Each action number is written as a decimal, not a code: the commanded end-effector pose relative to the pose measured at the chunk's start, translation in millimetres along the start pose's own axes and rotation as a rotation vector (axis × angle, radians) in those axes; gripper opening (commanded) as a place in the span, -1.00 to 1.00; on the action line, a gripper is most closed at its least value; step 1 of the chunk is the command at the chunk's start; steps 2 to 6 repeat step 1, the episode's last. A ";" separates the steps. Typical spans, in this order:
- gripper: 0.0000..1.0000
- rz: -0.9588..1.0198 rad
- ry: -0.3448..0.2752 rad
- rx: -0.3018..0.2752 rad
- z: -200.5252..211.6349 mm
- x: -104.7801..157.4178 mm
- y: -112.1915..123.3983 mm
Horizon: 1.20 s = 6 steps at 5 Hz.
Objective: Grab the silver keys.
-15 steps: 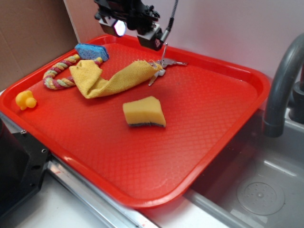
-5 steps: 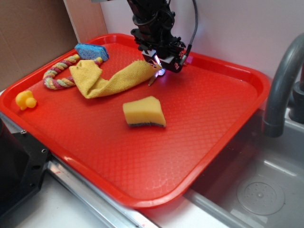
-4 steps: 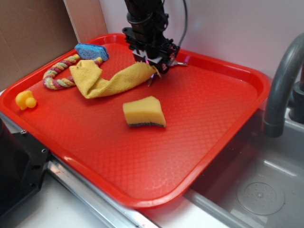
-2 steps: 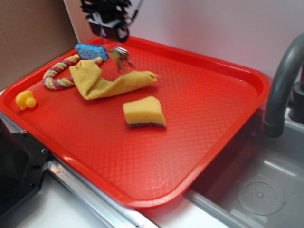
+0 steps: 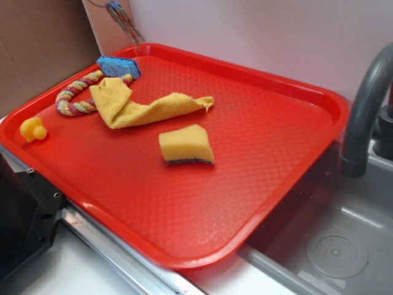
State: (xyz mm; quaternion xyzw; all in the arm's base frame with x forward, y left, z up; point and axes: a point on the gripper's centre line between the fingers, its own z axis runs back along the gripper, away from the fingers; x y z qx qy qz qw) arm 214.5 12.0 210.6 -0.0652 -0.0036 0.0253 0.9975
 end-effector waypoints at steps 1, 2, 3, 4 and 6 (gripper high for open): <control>-1.00 -0.014 -0.070 0.115 26.8 9.7 -13.5; -1.00 -0.014 -0.070 0.115 26.8 9.7 -13.5; -1.00 -0.014 -0.070 0.115 26.8 9.7 -13.5; -1.00 -0.014 -0.070 0.115 26.8 9.7 -13.5; -1.00 -0.014 -0.070 0.115 26.8 9.7 -13.5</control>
